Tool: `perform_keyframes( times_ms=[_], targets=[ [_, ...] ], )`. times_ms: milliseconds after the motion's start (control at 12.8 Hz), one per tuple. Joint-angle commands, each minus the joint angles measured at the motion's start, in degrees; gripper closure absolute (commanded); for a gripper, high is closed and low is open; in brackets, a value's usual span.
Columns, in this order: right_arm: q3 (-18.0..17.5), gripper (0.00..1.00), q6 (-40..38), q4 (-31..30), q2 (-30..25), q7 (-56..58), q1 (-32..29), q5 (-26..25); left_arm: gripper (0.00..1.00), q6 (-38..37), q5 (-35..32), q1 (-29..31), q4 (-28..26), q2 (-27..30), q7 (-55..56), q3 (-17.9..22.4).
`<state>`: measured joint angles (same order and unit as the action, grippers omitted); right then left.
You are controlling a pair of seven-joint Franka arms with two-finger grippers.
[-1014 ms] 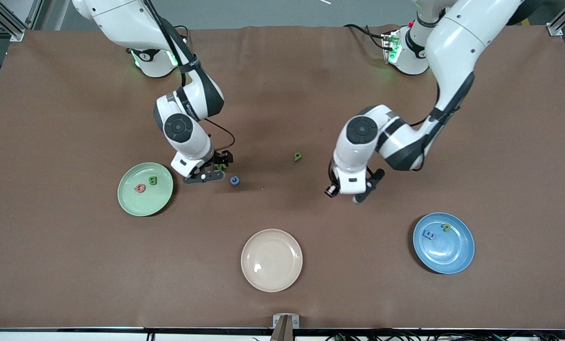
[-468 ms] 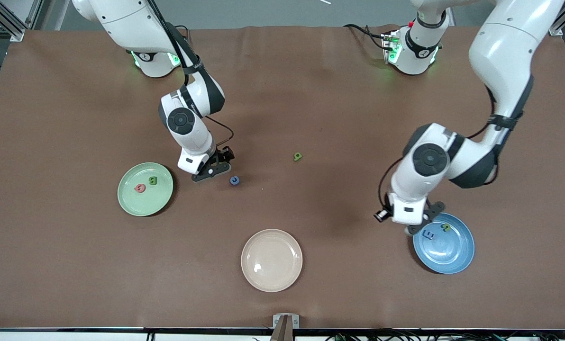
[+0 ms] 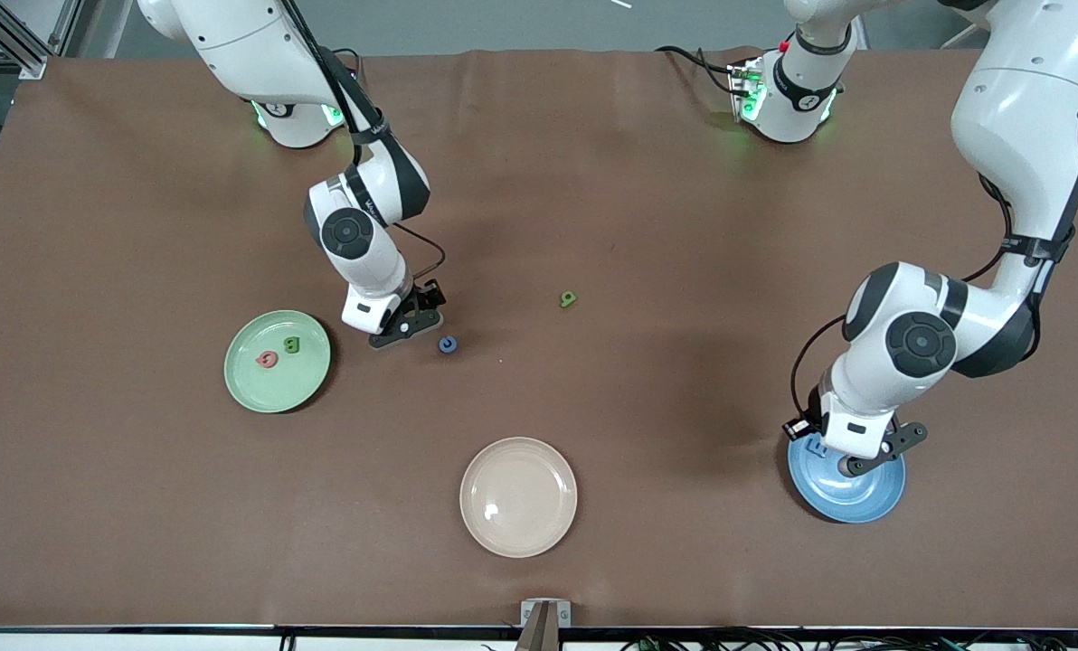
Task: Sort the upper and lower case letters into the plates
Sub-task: 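Drop the + into the blue plate while the right gripper grasps N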
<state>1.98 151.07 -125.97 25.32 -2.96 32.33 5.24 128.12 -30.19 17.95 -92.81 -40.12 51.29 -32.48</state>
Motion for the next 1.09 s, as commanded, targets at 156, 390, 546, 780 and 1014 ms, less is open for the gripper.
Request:
perform_keyframes(
  times_ms=[156, 390, 546, 780, 1014],
  targets=[
    [0.48, 0.28, 1.24, -1.12, 0.26, 0.32, 0.89, -0.41, 0.97, -0.32, -0.83, -0.63, 2.10, -2.59, -8.82, 4.70],
    [0.48, 0.47, 1.24, -1.12, 0.26, 0.32, 0.98, -0.32, 0.55, 1.95, -0.83, -0.55, 2.02, -2.86, -10.51, 7.34],
    [0.48, 0.68, 1.24, -1.12, 0.34, 0.32, 0.98, -0.41, 0.00, 1.79, -0.22, -0.20, 1.40, -1.98, -9.46, 7.00],
    [0.57, 1.00, 0.19, -0.51, -0.01, -0.64, 0.11, -0.14, 0.00, 1.17, 1.44, -0.37, -0.61, -0.75, -7.97, 3.94],
    [1.18, 1.00, -12.49, 7.10, -1.50, 0.23, -3.48, -0.05, 0.01, -1.28, 1.98, -1.07, -2.46, -0.31, 2.10, -3.70]
  ],
)
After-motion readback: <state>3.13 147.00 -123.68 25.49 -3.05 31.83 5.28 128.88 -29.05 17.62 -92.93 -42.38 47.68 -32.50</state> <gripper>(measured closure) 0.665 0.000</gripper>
